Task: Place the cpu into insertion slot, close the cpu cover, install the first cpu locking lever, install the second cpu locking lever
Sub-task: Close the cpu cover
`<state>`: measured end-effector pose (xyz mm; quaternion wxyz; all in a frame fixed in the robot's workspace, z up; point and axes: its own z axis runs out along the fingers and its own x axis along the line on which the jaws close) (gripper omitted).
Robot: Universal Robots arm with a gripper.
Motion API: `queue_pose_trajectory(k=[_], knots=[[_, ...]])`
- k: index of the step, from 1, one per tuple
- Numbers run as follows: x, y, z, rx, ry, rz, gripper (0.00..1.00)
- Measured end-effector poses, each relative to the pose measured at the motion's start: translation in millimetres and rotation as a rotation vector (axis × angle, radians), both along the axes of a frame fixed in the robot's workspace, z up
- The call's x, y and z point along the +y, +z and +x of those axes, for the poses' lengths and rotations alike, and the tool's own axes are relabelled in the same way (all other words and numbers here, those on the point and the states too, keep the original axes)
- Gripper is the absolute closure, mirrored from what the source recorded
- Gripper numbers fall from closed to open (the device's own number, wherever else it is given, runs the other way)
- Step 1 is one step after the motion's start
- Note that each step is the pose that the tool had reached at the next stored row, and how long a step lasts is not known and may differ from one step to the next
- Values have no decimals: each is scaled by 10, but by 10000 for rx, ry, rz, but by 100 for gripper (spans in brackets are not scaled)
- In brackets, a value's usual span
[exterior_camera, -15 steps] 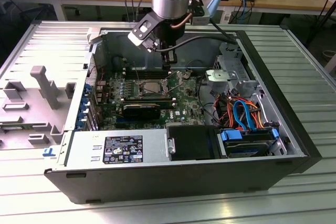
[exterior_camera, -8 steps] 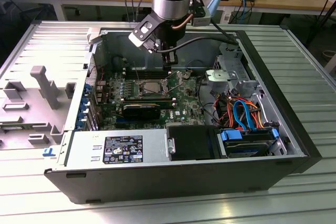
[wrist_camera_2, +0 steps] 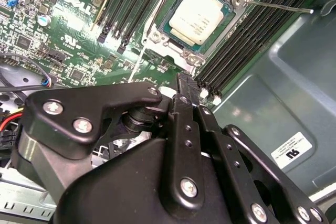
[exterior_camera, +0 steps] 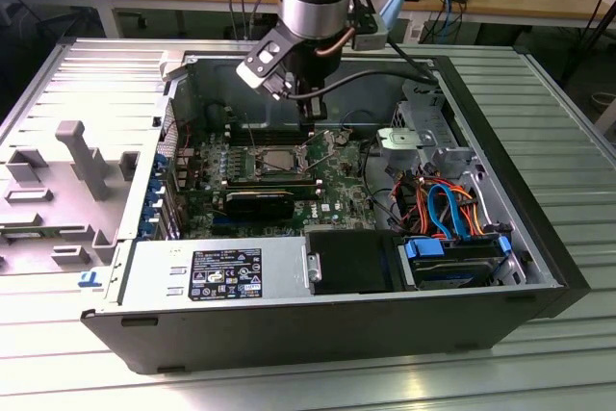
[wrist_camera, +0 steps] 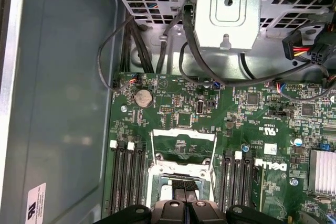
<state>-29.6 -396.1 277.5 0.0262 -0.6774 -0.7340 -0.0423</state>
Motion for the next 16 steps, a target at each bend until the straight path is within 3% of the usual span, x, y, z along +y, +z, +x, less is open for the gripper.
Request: queue_pose_trajectory(k=[16], knots=[[-14, -35, 88, 15, 0, 1, 89]])
